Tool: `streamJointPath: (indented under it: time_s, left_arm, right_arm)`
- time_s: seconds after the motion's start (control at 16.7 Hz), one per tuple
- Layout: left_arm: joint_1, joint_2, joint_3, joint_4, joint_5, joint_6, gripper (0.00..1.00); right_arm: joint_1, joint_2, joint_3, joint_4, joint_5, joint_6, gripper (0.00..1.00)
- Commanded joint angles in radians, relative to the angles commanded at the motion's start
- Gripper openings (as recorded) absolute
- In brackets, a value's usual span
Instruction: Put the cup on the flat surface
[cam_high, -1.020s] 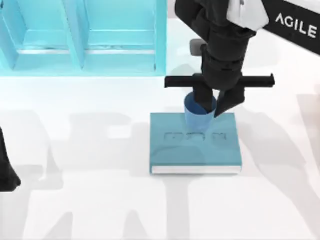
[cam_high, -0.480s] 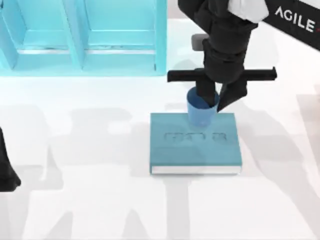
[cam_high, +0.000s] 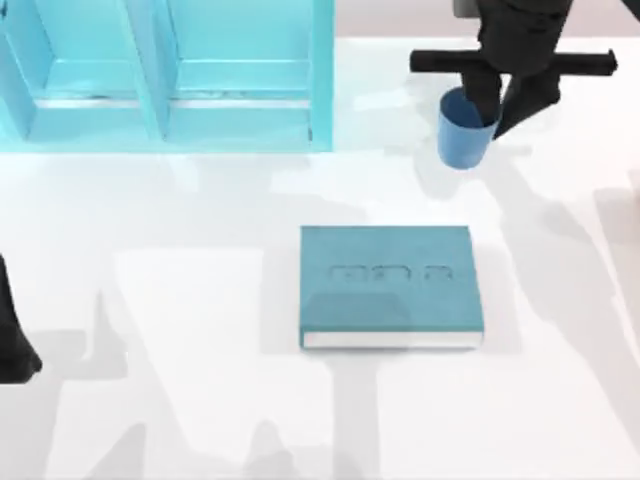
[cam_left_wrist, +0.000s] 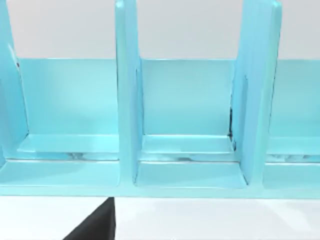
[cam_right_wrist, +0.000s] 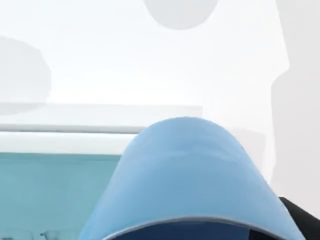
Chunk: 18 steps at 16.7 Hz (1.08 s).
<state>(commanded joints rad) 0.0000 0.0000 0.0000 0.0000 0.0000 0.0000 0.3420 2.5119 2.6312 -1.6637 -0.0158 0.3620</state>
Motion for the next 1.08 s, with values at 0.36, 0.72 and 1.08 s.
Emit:
streamJointPath:
  time_s: [0.36,0.72,1.08]
  left_arm:
    - [0.000,0.000,0.000,0.000,0.000,0.000,1.00]
    - [0.000,0.000,0.000,0.000,0.000,0.000,1.00]
    - [0.000,0.000,0.000,0.000,0.000,0.000,1.00]
  right_arm:
    - [-0.124,0.139,0.264,-0.136,-0.007,-0.120,0.00]
    - [-0.124,0.145,0.267,-0.136,-0.005,-0.123,0.00]
    - [-0.114,0.087,0.040,0.018,-0.001,-0.118,0.00]
